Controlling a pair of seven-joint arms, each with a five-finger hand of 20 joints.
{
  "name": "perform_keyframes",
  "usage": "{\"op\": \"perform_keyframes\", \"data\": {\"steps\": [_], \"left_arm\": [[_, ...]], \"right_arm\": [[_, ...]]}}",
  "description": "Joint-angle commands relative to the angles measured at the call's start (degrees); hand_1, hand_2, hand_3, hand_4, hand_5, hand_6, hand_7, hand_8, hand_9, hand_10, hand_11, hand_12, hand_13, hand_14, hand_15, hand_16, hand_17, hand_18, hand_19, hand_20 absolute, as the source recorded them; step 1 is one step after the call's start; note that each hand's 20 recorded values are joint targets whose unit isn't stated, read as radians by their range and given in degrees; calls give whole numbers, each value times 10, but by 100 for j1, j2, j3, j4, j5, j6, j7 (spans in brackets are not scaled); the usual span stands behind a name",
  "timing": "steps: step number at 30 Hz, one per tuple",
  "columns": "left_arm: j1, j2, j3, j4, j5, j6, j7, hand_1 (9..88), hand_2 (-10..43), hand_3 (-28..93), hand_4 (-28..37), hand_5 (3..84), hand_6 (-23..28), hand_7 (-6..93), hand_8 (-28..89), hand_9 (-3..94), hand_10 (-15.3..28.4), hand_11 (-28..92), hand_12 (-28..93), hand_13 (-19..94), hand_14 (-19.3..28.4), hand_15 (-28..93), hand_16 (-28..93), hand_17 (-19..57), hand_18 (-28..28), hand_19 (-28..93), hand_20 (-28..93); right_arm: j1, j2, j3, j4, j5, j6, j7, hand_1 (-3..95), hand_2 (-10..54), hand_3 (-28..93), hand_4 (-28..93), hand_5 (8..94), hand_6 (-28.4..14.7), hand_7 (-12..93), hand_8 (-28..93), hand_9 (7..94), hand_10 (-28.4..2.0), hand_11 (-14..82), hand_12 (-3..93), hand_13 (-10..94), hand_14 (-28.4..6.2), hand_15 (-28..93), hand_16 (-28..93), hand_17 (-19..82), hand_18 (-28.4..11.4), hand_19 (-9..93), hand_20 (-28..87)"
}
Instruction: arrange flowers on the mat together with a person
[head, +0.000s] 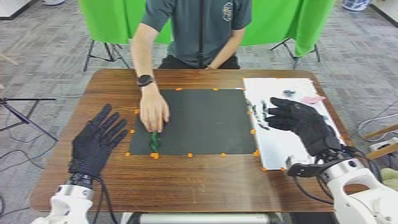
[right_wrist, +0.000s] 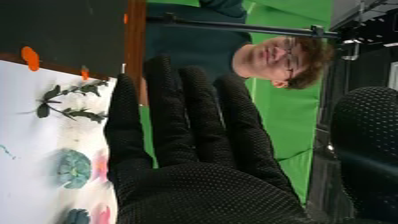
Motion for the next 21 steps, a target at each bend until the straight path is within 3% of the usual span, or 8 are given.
{"op": "perform_keyframes", "data": {"steps": [1, 4, 6, 8, 10, 14, 19, 21], "left_arm": [[43, 23, -32, 12, 68, -84, -39, 238, -18, 703, -266, 285, 18, 139, -84, 242, 109, 104, 152, 215, 136, 118, 43, -115, 220, 398, 69], [202, -60, -86, -48, 54, -75, -30, 237, -16, 701, -266, 290, 24, 137, -84, 246, 110, 106, 152, 215, 136, 118, 43, -115, 220, 399, 69], [269, -85, -63, -49, -7, 6, -35, 236, -16, 699, -267, 291, 24, 136, -83, 247, 111, 106, 152, 215, 136, 118, 43, -115, 220, 399, 69], [325, -81, -107, -52, -26, -26, -88, 236, -16, 699, -268, 291, 24, 134, -83, 249, 112, 106, 151, 216, 136, 118, 43, -115, 220, 398, 69], [317, -52, -135, -60, 24, 21, -82, 237, -16, 698, -269, 291, 23, 133, -83, 249, 111, 106, 150, 216, 136, 118, 43, -115, 220, 399, 70], [185, 55, -120, -38, 9, 17, -12, 238, -16, 697, -269, 289, 22, 133, -82, 248, 112, 106, 150, 216, 136, 118, 44, -115, 220, 399, 70], [350, -42, -91, -76, -44, 75, -11, 239, -12, 693, -266, 287, 21, 132, -82, 248, 111, 106, 150, 217, 135, 117, 44, -115, 220, 401, 72], [312, -42, -67, -48, -19, 56, -18, 239, -12, 692, -265, 287, 21, 131, -82, 247, 113, 107, 150, 217, 135, 118, 45, -115, 221, 402, 72]], "right_arm": [[-63, 62, 38, -53, -44, 32, -61, 117, 71, 798, -253, 416, -70, 135, -87, 435, -159, 133, 206, 383, -149, 265, 209, 83, -231, 464, 264], [-9, 57, 33, -52, -90, -123, -51, 121, 61, 805, -251, 414, -67, 137, -88, 439, -157, 134, 205, 385, -148, 264, 208, 84, -231, 465, 265], [-30, 48, 31, -42, -60, -67, -26, 124, 59, 805, -251, 411, -66, 138, -89, 438, -157, 134, 205, 386, -147, 264, 208, 84, -231, 464, 265], [-69, 32, 15, -53, -18, -51, -3, 125, 57, 806, -251, 410, -66, 139, -90, 438, -158, 134, 205, 386, -147, 264, 208, 84, -231, 465, 265], [-39, 47, 10, -45, -77, -111, -2, 125, 55, 807, -251, 410, -66, 139, -90, 438, -158, 134, 205, 386, -148, 265, 209, 84, -231, 465, 265], [94, 40, -49, -4, -70, -19, -76, 126, 55, 807, -253, 412, -69, 140, -91, 438, -158, 134, 205, 387, -147, 266, 208, 84, -231, 465, 265], [45, 21, 8, -12, -100, -247, 46, 126, 55, 808, -253, 413, -71, 141, -91, 439, -159, 136, 205, 391, -147, 270, 208, 97, -229, 497, 280], [-35, 68, 47, -63, -116, -89, 64, 127, 55, 807, -253, 412, -71, 141, -91, 439, -158, 137, 205, 396, -148, 276, 207, 106, -229, 518, 292]]}}
